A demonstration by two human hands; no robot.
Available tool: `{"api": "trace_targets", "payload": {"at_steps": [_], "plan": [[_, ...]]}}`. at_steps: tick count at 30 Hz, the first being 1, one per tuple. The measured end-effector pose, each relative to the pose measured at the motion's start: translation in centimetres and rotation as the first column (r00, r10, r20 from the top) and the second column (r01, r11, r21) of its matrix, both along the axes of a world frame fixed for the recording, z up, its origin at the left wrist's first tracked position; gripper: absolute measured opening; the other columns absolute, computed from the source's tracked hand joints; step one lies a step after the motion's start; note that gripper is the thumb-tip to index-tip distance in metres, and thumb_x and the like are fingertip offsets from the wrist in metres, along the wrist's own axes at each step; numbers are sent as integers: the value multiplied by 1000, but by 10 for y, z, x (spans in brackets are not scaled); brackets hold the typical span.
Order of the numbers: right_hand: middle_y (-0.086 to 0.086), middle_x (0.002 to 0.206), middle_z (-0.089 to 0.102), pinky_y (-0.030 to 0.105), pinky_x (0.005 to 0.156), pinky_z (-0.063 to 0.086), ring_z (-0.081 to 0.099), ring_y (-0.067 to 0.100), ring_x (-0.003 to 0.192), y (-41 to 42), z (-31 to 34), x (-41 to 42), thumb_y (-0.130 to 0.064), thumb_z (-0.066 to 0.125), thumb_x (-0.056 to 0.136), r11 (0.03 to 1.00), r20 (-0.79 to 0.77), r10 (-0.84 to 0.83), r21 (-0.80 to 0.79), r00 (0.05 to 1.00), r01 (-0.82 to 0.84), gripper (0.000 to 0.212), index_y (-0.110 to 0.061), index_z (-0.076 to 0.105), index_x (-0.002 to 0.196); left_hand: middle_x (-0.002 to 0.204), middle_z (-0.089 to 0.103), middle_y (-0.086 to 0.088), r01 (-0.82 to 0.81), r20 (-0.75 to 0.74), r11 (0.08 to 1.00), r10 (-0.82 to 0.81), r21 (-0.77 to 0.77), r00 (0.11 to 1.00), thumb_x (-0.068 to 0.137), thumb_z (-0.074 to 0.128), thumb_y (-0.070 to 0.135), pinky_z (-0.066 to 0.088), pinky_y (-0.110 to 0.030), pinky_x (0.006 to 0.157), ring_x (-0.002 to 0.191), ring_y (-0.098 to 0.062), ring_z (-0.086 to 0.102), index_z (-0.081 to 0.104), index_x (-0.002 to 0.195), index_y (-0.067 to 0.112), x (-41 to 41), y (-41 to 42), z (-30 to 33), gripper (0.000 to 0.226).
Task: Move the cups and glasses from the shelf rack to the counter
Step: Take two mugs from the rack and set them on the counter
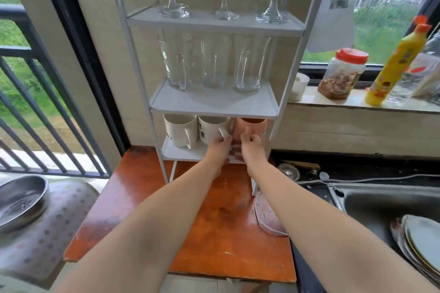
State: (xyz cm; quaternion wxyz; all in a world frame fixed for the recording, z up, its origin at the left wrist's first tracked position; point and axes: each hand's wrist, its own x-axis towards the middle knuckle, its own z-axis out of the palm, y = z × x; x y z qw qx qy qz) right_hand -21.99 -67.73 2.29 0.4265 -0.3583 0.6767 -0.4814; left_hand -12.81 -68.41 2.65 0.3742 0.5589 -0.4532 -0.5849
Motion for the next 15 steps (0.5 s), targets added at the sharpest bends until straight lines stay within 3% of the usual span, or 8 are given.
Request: {"api": "trace_targets", "payload": {"at_steps": [4, 8, 10, 12, 15], "plan": [[8, 107, 56, 29, 73, 50, 56, 22, 91, -2, 4, -4, -41, 25, 102, 1000, -48, 10, -6, 999, -10, 47, -7, 48, 127, 78, 60, 0, -28, -69, 999, 30, 39, 997, 100, 34, 36, 41, -24, 57, 71, -16, 57, 58, 116, 7, -3, -1, 3, 40], [14, 109, 55, 46, 93, 52, 56, 30, 101, -5, -6, 2, -38, 21, 103, 1000, -40, 11, -19, 999, -12, 49, -3, 46, 128, 75, 50, 1, -69, -54, 997, 71, 28, 996, 102, 30, 36, 42, -25, 58, 69, -14, 47, 55, 122, 3, 3, 5, 3, 46], [16, 117, 55, 50, 99, 48, 55, 34, 110, -4, -10, 8, -39, 21, 103, 1000, -26, 16, -18, 1000, -16, 50, -5, 44, 130, 75, 48, 0, -82, -44, 997, 83, 10, 996, 102, 29, 39, 41, -25, 58, 69, -14, 46, 55, 113, 8, 9, 9, 2, 42], [16, 123, 54, 50, 104, 44, 52, 34, 115, -2, -14, 11, -42, 23, 102, 1000, 11, 6, -15, 1000, -6, 50, -8, 43, 133, 75, 46, 0, -81, -25, 997, 80, -13, 996, 102, 28, 40, 39, -25, 58, 72, -16, 45, 52, 103, 11, 14, 14, 4, 38], [13, 115, 56, 43, 101, 44, 54, 29, 107, 3, -19, 12, -46, 26, 100, 1000, 66, -4, -11, 998, 5, 53, -8, 43, 132, 80, 48, 1, -87, 11, 995, 87, -51, 996, 103, 26, 39, 40, -24, 60, 69, -13, 44, 55, 119, 6, 18, 25, 5, 47]]}}
